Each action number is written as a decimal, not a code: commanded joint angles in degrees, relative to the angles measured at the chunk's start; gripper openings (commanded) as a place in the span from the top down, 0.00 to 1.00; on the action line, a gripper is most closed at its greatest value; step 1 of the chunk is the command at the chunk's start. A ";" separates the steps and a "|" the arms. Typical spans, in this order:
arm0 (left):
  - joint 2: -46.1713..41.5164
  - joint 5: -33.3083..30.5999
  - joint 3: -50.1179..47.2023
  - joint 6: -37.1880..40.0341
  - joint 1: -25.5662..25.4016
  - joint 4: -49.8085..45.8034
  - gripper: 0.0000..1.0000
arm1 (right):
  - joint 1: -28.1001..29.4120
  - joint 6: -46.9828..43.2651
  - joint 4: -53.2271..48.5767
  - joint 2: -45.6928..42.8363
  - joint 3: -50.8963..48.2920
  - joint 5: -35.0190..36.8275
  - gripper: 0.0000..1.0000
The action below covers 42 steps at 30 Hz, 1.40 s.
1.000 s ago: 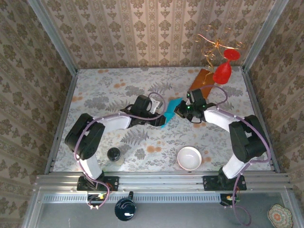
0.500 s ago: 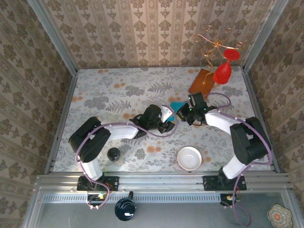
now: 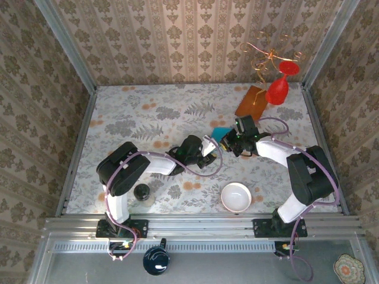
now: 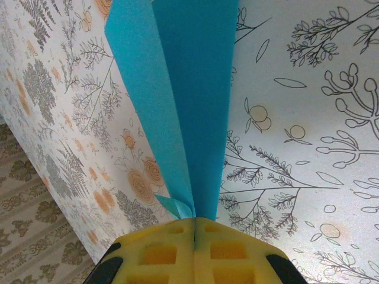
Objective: Fold a paper plane with a square sheet of paper (pick it up from the middle)
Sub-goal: Fold the wing for the fifth time at the center of the table.
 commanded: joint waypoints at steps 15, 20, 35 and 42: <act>2.90 0.77 -1.48 1.66 -0.25 4.36 0.85 | -0.74 -2.00 -3.49 -1.00 0.71 -1.47 0.60; 4.15 2.39 -1.48 0.49 0.17 4.23 0.91 | -2.17 -5.93 -7.56 -3.58 1.30 2.12 0.31; 5.74 13.20 3.34 -5.53 2.94 -9.09 1.00 | -6.46 -21.05 -8.02 -9.05 -4.56 4.55 0.25; 6.38 19.51 8.55 -11.73 5.21 -21.70 1.00 | -6.47 -28.14 -1.44 -11.06 -10.30 1.38 0.26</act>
